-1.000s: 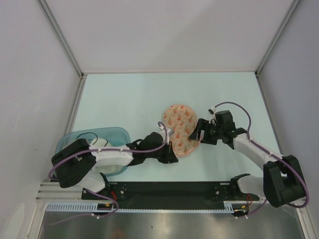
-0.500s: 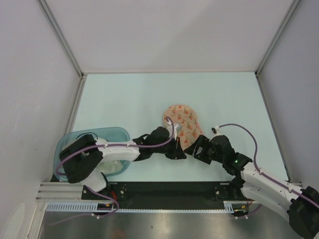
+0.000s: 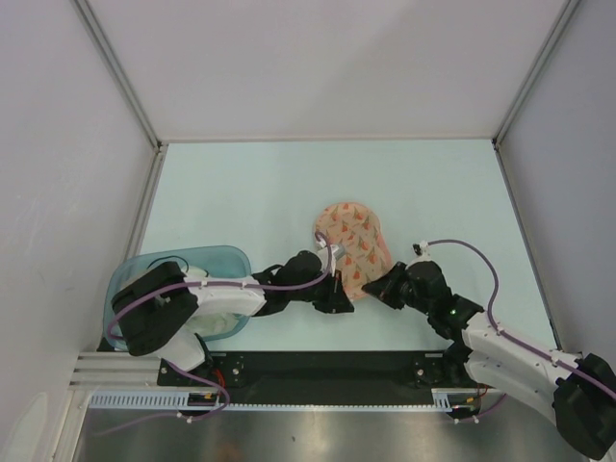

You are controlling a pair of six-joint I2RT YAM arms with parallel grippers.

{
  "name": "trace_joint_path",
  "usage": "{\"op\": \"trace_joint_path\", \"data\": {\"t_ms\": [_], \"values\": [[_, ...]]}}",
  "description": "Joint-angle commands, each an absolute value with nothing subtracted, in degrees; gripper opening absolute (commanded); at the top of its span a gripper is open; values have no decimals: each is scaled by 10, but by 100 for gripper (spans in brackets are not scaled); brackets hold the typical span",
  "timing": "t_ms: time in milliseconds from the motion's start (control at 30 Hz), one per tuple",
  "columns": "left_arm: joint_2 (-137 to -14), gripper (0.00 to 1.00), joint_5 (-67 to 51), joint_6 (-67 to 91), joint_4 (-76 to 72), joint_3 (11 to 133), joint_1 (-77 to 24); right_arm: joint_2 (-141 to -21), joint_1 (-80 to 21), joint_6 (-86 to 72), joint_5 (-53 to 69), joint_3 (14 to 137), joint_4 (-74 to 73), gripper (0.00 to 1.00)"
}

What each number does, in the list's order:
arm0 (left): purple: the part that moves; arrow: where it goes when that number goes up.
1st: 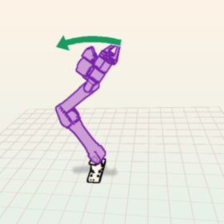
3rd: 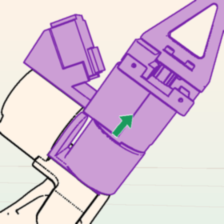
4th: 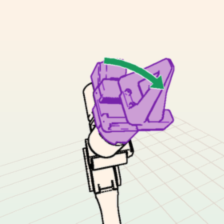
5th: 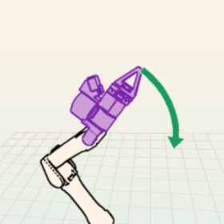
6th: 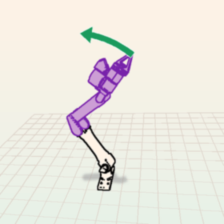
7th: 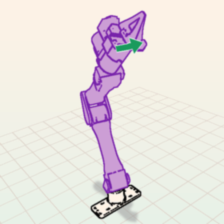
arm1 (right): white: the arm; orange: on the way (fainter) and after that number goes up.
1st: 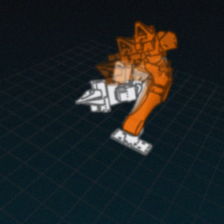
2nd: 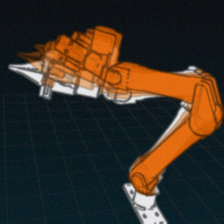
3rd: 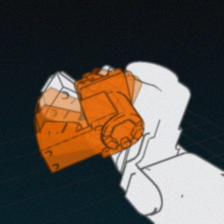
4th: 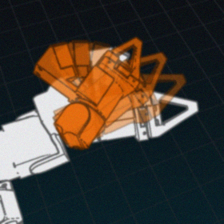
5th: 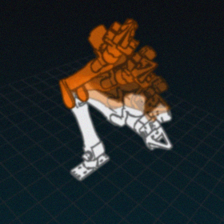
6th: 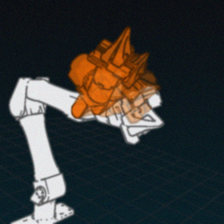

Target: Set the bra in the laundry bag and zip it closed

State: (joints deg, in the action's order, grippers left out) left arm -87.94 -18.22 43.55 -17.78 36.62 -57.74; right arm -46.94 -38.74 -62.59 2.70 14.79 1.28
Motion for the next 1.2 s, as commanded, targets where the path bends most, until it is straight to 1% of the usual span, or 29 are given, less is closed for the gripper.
{"op": "trace_joint_path", "data": {"t_ms": [0, 133, 200, 333, 433, 567, 700, 800, 833, 867, 900, 933, 967, 1000, 1033, 1067, 1100, 1133, 1167], "values": [[-854, 0, -185, 441, -198, 342, -577, -460, -346, -610, 34, 148, 27, 0], [-839, 0, -170, 441, -189, 314, -559, -439, -289, -585, 84, 149, 9, 0], [-825, 0, -171, 440, -189, 295, -535, -432, -248, -563, 133, 149, 8, 0], [-808, 0, -178, 416, -164, 288, -492, -451, -201, -515, 220, 152, 18, 0], [-800, 0, -176, 395, -147, 291, -465, -481, -191, -488, 261, 154, 28, 0], [-802, 0, -178, 381, -131, 296, -423, -515, -185, -483, 316, 144, 88, 0], [-791, 0, -185, 366, -114, 320, -414, -547, -180, -482, 326, 154, 115, 0], [-765, 1, -178, 349, -86, 337, -414, -567, -171, -469, 320, 165, 113, 11], [-751, 4, -169, 343, -73, 337, -415, -571, -168, -469, 319, 171, 113, 22], [-721, 16, -162, 340, -65, 337, -414, -577, -166, -469, 322, 174, 111, 28], [-699, 23, -155, 337, -59, 333, -415, -576, -162, -468, 323, 177, 110, 32], [-678, 29, -141, 332, -50, 328, -415, -575, -160, -468, 324, 179, 108, 42], [-656, 39, -134, 330, -47, 322, -415, -568, -159, -468, 326, 179, 105, 48], [-599, 44, -126, 330, -44, 306, -415, -560, -158, -468, 324, 178, 98, 54], [-572, 49, -108, 331, -40, 296, -415, -550, -156, -468, 320, 176, 91, 71], [-540, 55, -102, 331, -35, 278, -415, -540, -155, -468, 312, 172, 83, 80], [-485, 59, -92, 335, -31, 269, -415, -510, -155, -467, 307, 169, 76, 88], [-449, 81, -84, 338, -25, 258, -415, -494, -155, -468, 294, 164, 69, 99], [-416, 89, -63, 344, -24, 231, -415, -473, -155, -468, 290, 149, 69, 100]]}}
